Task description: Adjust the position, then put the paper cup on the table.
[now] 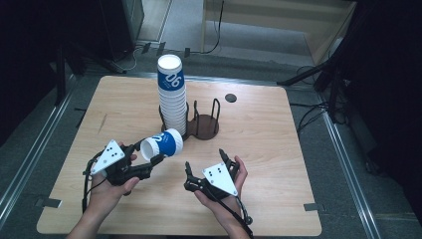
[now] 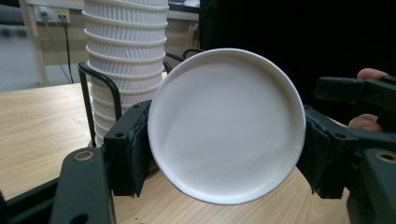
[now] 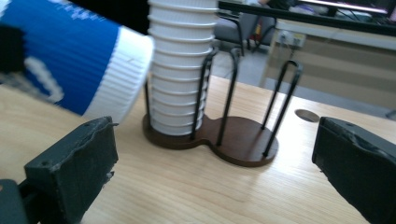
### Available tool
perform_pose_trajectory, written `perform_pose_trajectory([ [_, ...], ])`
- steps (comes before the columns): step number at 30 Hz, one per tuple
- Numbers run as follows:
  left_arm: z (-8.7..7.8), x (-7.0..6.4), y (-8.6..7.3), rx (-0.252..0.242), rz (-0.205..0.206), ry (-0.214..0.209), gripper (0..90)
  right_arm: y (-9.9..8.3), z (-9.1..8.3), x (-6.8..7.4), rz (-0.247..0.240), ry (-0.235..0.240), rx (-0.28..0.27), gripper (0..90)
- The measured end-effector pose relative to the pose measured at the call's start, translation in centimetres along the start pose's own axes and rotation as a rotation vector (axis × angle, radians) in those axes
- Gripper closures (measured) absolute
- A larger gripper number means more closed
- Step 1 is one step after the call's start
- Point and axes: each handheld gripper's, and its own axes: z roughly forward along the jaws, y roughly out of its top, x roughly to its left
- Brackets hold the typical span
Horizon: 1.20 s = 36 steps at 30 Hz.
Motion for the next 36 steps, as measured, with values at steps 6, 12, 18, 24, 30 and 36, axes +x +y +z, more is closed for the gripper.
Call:
perform_pose_trajectory([
  [6, 0.0, 0.3, -0.2, -0.029, -0.007, 0.002, 29.1, 0.5, -0.1, -0.8, 0.058, -0.031, 0.012, 1.4],
  [12, 0.1, 0.4, -0.4, -0.050, -0.017, 0.001, 29.1, 0.6, 0.0, -0.6, 0.086, -0.044, 0.019, 1.4],
  [18, 0.1, 0.5, -0.4, -0.078, -0.032, 0.008, 29.1, 1.0, 0.1, -0.1, 0.165, -0.023, 0.025, 6.6],
  [24, 0.2, 0.4, -0.4, -0.086, -0.039, 0.002, 29.1, 1.3, -0.1, 0.3, 0.273, -0.042, 0.024, 4.8],
  [30, 0.3, 0.4, -0.5, -0.102, -0.041, 0.003, 29.1, 1.8, -0.1, 0.7, 0.394, 0.040, 0.082, 0.1],
  [36, 0.5, 0.5, -0.7, -0.110, -0.037, 0.010, 29.2, 2.6, 0.2, 1.3, 0.479, 0.060, 0.083, 0.4],
])
